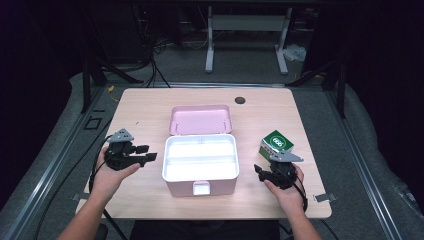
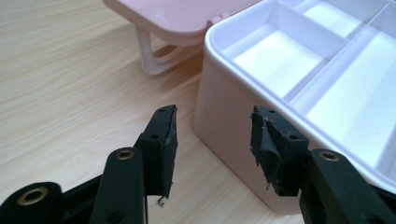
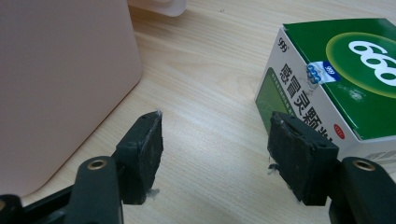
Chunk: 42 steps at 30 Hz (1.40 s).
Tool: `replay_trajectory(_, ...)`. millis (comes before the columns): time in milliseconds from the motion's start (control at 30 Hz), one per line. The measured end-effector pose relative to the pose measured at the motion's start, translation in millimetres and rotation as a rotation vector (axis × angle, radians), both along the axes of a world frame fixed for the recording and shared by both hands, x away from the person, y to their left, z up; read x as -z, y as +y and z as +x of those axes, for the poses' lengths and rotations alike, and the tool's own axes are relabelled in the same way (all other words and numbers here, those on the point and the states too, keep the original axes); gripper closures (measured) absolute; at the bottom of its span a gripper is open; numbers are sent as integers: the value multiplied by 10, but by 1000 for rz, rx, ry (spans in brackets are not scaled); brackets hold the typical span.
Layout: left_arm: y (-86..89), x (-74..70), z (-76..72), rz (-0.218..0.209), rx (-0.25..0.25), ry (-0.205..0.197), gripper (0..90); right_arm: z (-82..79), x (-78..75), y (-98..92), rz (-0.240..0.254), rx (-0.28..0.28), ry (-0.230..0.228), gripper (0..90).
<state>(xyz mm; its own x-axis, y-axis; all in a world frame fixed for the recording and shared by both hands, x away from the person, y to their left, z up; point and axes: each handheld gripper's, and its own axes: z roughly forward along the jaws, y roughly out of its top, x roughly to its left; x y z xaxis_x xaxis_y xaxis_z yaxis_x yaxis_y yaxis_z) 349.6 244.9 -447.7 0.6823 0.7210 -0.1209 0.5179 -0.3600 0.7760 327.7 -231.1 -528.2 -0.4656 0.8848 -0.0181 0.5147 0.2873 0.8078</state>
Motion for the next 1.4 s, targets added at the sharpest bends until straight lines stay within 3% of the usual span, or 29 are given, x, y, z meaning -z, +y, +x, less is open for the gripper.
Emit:
replay_trajectory(100,-42,-46,11,12,18,-1,518,2,3,3,-3,-2,3,351)
replay_trajectory(300,-224,-207,38,78,78,-13,521,1,4,7,-3,0,0,352)
replay_trajectory(567,-430,-309,70,154,147,-19,528,-2,3,9,-1,-4,0,353)
replay_trajectory(800,-610,-338,89,198,200,-13,540,-3,1,9,0,-6,-2,353)
replay_trajectory(1000,-732,-340,120,199,237,-12,571,-7,1,20,-8,-14,-2,353)
replay_trajectory(1400,-957,-294,202,264,341,36,649,-10,-2,19,-6,-15,-3,353)
